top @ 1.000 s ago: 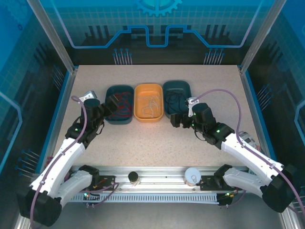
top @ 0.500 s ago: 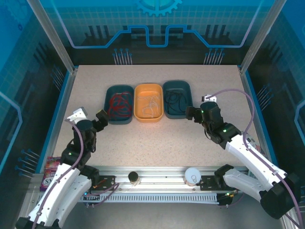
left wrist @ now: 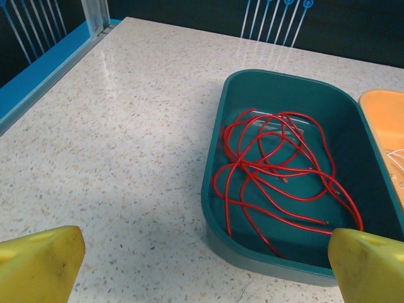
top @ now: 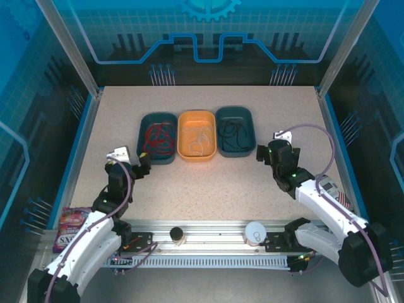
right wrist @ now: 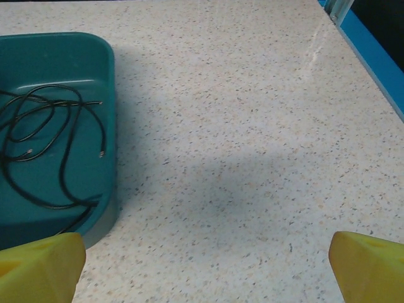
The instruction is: Untangle the cables
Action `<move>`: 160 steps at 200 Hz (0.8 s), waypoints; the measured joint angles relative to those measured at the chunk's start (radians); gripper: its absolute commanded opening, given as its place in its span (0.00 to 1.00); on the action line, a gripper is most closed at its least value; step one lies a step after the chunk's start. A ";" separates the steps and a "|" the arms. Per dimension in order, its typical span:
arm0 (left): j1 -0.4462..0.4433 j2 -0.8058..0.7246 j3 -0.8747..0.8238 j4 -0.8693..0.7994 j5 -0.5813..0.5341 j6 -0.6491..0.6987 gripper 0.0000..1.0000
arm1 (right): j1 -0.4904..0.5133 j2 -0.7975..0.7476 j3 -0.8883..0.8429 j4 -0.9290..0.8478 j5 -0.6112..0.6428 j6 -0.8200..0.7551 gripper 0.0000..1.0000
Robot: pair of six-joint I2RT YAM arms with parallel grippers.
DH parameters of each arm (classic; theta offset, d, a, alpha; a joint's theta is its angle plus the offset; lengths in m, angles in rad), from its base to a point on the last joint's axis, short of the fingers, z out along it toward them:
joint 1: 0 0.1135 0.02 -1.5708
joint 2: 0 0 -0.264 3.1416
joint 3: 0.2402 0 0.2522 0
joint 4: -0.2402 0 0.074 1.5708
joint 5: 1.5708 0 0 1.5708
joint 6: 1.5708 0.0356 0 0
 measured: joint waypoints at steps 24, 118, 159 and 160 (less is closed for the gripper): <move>0.000 0.039 -0.001 0.018 0.035 0.055 0.99 | -0.032 0.023 -0.013 0.061 0.007 -0.031 1.00; 0.126 0.210 -0.102 0.265 0.316 0.211 0.99 | -0.095 0.100 -0.147 0.375 0.025 -0.169 1.00; 0.163 0.285 -0.102 0.385 0.412 0.236 0.99 | -0.113 0.142 -0.204 0.518 0.025 -0.210 1.00; 0.163 0.287 -0.102 0.391 0.415 0.236 0.99 | -0.113 0.143 -0.205 0.520 0.025 -0.210 1.00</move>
